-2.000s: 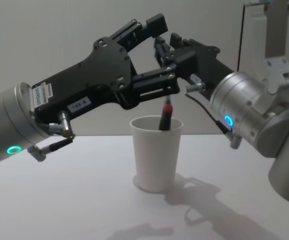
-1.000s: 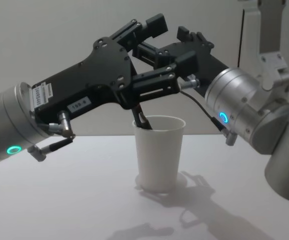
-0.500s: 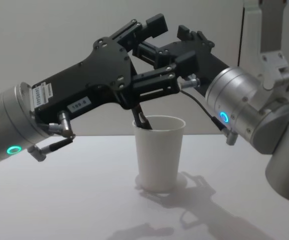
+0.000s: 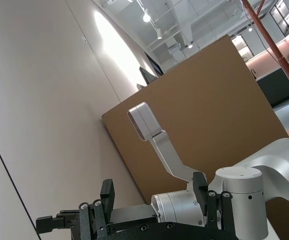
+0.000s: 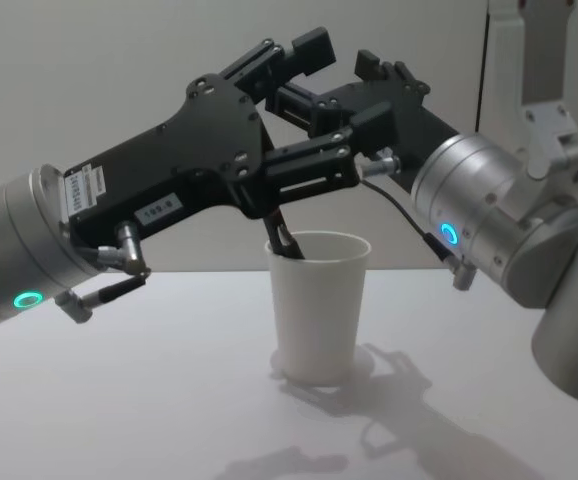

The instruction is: Place the pen into the pen holder.

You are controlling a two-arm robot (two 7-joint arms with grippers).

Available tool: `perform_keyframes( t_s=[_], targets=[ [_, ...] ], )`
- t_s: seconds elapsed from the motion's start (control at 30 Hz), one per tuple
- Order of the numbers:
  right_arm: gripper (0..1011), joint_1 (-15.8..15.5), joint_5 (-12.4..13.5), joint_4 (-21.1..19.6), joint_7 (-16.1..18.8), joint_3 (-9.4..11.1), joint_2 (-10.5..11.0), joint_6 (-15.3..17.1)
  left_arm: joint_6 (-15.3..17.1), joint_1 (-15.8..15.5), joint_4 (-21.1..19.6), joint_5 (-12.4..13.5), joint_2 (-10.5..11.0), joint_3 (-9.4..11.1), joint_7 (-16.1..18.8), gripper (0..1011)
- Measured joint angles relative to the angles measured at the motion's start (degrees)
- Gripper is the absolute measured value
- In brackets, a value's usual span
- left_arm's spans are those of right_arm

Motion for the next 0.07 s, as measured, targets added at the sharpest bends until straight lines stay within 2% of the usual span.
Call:
perform_keyframes(
  t_s=[0.07],
  targets=[
    [1001, 0.0, 0.0, 0.0, 0.0, 0.0, 0.0, 0.0, 0.0, 0.0, 0.0, 0.0, 0.0, 0.0, 0.0, 1000]
  ],
)
